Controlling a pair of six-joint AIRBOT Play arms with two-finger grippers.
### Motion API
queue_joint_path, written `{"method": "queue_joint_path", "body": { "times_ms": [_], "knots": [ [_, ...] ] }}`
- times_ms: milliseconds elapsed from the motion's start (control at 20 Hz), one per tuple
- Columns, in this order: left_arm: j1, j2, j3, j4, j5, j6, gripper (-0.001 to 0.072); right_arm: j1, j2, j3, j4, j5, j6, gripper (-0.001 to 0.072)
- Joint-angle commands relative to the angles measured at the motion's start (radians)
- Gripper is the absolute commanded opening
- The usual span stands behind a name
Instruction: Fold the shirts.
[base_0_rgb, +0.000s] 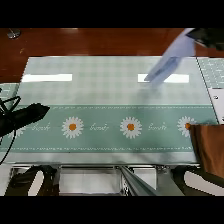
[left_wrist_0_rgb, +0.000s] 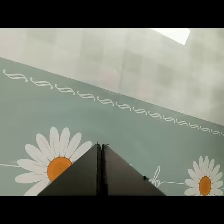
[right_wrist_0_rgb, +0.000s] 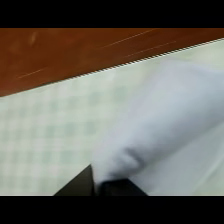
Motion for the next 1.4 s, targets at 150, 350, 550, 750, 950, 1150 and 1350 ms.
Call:
{"method": "queue_joint_path", "body": {
  "times_ms": [150,350,550,750,950,1150,1350],
  "knots": [
    [-0.001,0.0,0.0,0.0,0.003,0.0,0.0037,-0.266,0.219,-0.021,-0.272,0.3,0.124,0.0018],
    [-0.001,0.0,0.0,0.0,0.024,0.0,0.0037,-0.462,0.409,-0.238,-0.365,0.394,0.157,0.0018],
    [-0.01,0.0,0.0,0.001,0.053,0.011,0.0037,-0.726,0.577,-0.439,-0.503,0.5,0.153,0.0018],
    [-0.06,-0.001,0.0,0.0,0.108,0.011,0.0037,-0.99,0.71,-0.521,-0.738,0.579,0.102,0.0019],
    [-0.092,-0.011,0.0,-0.007,0.127,0.011,0.0037,-1.038,0.787,-0.606,-0.808,0.568,0.157,0.0571],
    [-0.095,-0.08,0.066,-0.081,0.135,0.121,0.0037,-1.037,0.716,-0.528,-0.587,0.394,0.123,0.0564],
    [-0.098,-0.279,0.424,-0.2,0.099,0.228,0.0037,-1.012,0.494,-0.307,0.256,0.201,-0.003,0.0018]
  ]
}}
